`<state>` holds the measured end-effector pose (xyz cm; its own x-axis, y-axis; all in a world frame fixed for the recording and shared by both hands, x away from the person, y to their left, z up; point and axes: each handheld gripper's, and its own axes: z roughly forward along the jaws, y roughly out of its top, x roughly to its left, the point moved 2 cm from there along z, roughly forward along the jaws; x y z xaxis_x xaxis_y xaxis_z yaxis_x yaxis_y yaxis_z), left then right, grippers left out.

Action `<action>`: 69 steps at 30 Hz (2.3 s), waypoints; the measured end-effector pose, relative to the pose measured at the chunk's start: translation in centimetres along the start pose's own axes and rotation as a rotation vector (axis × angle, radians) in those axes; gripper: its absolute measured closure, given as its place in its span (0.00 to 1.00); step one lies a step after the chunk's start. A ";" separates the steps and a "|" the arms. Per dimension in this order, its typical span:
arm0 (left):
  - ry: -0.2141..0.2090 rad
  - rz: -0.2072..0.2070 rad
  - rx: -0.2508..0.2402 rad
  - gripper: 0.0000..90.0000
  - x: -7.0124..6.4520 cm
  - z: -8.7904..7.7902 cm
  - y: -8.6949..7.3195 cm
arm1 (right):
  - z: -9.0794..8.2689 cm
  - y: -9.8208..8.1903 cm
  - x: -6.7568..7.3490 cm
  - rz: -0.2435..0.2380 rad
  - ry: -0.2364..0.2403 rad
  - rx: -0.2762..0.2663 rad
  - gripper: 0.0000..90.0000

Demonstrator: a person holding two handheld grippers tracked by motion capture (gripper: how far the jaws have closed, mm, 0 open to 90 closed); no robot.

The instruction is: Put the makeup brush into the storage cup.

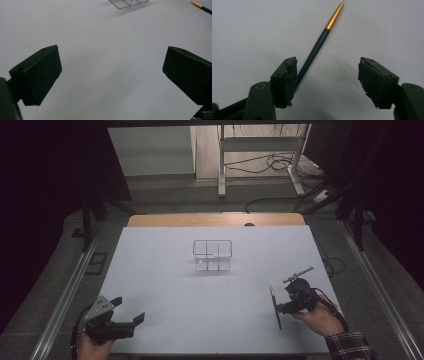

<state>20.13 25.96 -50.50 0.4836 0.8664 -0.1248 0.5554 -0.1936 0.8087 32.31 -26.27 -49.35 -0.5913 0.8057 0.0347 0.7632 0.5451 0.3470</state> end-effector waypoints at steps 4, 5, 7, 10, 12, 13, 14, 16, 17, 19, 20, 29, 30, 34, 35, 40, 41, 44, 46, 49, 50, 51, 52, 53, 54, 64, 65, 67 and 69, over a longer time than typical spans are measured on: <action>-0.001 0.001 0.000 0.03 0.0 0.0 0.0 | 0.3 0.3 0.5 -0.020 0.009 0.028 0.44; -0.001 0.001 0.001 0.03 0.0 0.0 0.0 | 0.3 0.4 0.6 -0.025 0.011 0.038 0.46; -0.001 0.002 0.001 0.03 0.0 0.0 0.0 | 0.5 0.6 0.9 -0.033 0.014 0.056 0.49; -0.001 0.001 0.001 0.03 0.0 0.0 0.0 | 0.7 0.9 1.3 -0.029 0.011 0.086 0.54; -0.001 0.003 0.002 0.03 0.0 0.0 0.0 | 0.8 1.1 1.5 -0.032 0.007 0.106 0.57; -0.001 0.003 0.003 0.03 0.0 0.0 0.0 | 0.9 1.2 1.6 -0.033 0.002 0.115 0.59; -0.001 0.003 0.003 0.03 0.0 0.1 0.0 | 1.0 1.3 1.6 -0.031 0.007 0.128 0.60; -0.002 0.003 0.002 0.03 0.0 0.1 0.0 | 1.2 1.4 1.7 -0.027 -0.003 0.148 0.63; -0.002 0.003 0.002 0.03 0.0 0.1 0.0 | 1.2 1.4 1.7 -0.027 -0.003 0.148 0.63; -0.002 0.003 0.002 0.03 0.0 0.1 0.0 | 1.4 1.6 1.8 -0.025 -0.006 0.160 0.65; -0.002 0.003 0.003 0.03 0.0 0.1 0.0 | 1.6 1.8 1.9 -0.011 -0.003 0.170 0.67; -0.002 0.003 0.003 0.03 0.0 0.1 0.0 | 2.5 2.2 2.3 -0.025 -0.023 0.216 0.77; -0.002 0.003 0.003 0.03 0.0 0.1 0.0 | 2.5 2.3 2.3 -0.039 -0.033 0.221 0.79; -0.003 0.004 0.003 0.03 0.0 0.1 0.0 | 2.6 2.4 2.4 -0.072 -0.047 0.245 0.90; -0.003 0.004 0.003 0.03 0.0 0.1 0.0 | 2.6 2.4 2.4 -0.072 -0.047 0.245 0.90; -0.002 0.002 0.001 0.03 0.0 0.0 0.0 | 2.6 2.5 2.5 -0.081 -0.037 0.254 0.93; -0.002 0.002 0.001 0.03 0.0 0.1 0.0 | 2.6 2.5 2.4 -0.085 -0.035 0.255 0.93; -0.004 -0.001 0.000 0.03 0.0 0.1 0.1 | 2.5 2.3 2.2 -0.069 -0.013 0.230 0.93; -0.005 -0.003 0.000 0.03 0.0 0.1 0.1 | 2.4 2.1 2.0 -0.061 -0.007 0.220 0.93; -0.012 -0.013 -0.003 0.03 0.0 0.0 0.1 | 2.0 2.0 1.9 -0.050 0.004 0.192 0.93; -0.012 -0.013 -0.003 0.03 0.0 0.0 0.1 | 2.0 2.0 1.9 -0.050 0.004 0.192 0.93; -0.013 -0.015 -0.004 0.03 0.0 0.0 0.2 | 1.8 1.9 1.9 -0.048 0.002 0.182 0.93; -0.013 -0.017 -0.004 0.03 -0.1 0.0 0.2 | 1.7 1.9 1.9 -0.046 0.006 0.171 0.93; -0.015 -0.020 -0.005 0.03 -0.1 0.0 0.2 | 1.4 1.8 1.8 -0.047 0.013 0.150 0.93; -0.015 -0.020 -0.005 0.04 -0.1 0.0 0.2 | 1.4 1.8 1.8 -0.047 0.013 0.150 0.93; -0.025 -0.005 -0.016 0.05 -0.3 -0.2 0.3 | 0.5 1.3 2.4 -0.052 0.062 0.046 0.93; -0.027 -0.001 -0.021 0.05 -0.4 -0.3 0.4 | 0.3 1.2 2.5 -0.056 0.064 0.021 0.93; -0.029 0.000 -0.027 0.05 -0.4 -0.3 0.4 | 0.0 1.2 2.7 -0.056 0.067 -0.003 0.93; -0.030 0.002 -0.031 0.05 -0.4 -0.4 0.4 | -0.3 1.2 2.8 -0.060 0.067 -0.027 0.93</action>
<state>19.91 25.70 -49.89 0.5053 0.8515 -0.1401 0.5336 -0.1807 0.8262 31.51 -23.40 -48.56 -0.6522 0.7543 0.0755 0.7194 0.5846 0.3751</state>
